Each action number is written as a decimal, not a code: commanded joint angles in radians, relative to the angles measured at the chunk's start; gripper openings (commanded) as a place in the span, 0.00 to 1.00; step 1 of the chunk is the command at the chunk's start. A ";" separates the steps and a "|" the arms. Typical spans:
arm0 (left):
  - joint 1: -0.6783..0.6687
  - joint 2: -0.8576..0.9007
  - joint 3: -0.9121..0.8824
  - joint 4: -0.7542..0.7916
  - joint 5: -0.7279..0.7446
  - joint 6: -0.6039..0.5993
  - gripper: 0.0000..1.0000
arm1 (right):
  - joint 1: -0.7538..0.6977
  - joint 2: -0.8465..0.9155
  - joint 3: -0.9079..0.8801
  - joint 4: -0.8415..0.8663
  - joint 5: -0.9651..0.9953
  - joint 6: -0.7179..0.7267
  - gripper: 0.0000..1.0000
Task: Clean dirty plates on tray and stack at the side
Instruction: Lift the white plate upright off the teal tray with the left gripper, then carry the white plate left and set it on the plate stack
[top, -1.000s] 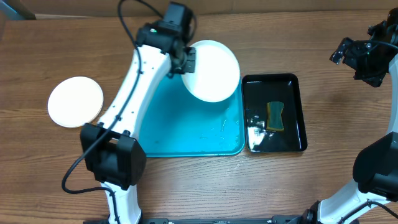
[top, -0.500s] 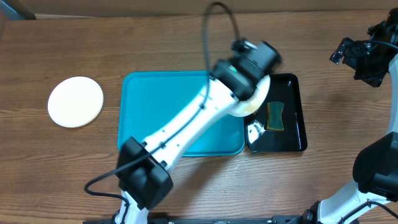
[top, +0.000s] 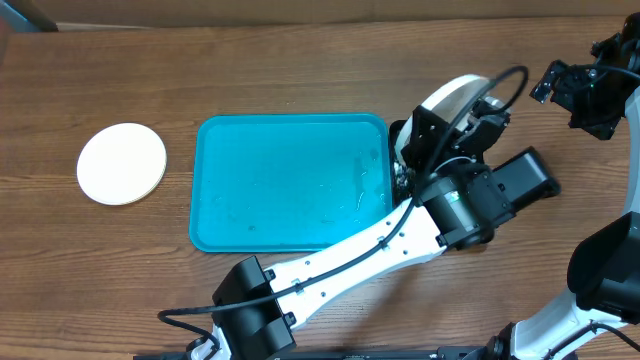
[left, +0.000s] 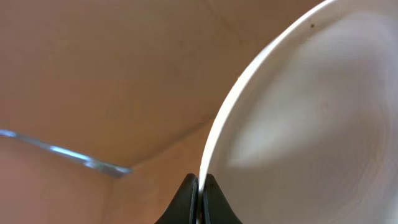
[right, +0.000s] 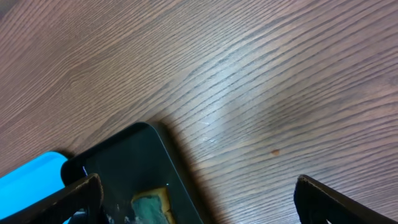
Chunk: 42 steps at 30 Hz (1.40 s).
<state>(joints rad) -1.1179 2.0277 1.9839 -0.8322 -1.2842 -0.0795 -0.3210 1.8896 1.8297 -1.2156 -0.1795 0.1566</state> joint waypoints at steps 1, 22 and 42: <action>0.003 0.006 0.028 0.044 -0.119 0.118 0.04 | -0.002 -0.010 0.010 0.006 -0.005 0.000 1.00; 0.438 0.006 0.027 -0.156 0.998 -0.300 0.04 | -0.002 -0.010 0.010 0.006 -0.005 0.000 1.00; 1.602 0.006 0.020 -0.562 1.303 -0.325 0.04 | -0.002 -0.010 0.010 0.006 -0.005 0.000 1.00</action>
<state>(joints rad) 0.3672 2.0315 1.9896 -1.3804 -0.0097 -0.3908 -0.3210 1.8896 1.8297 -1.2152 -0.1799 0.1566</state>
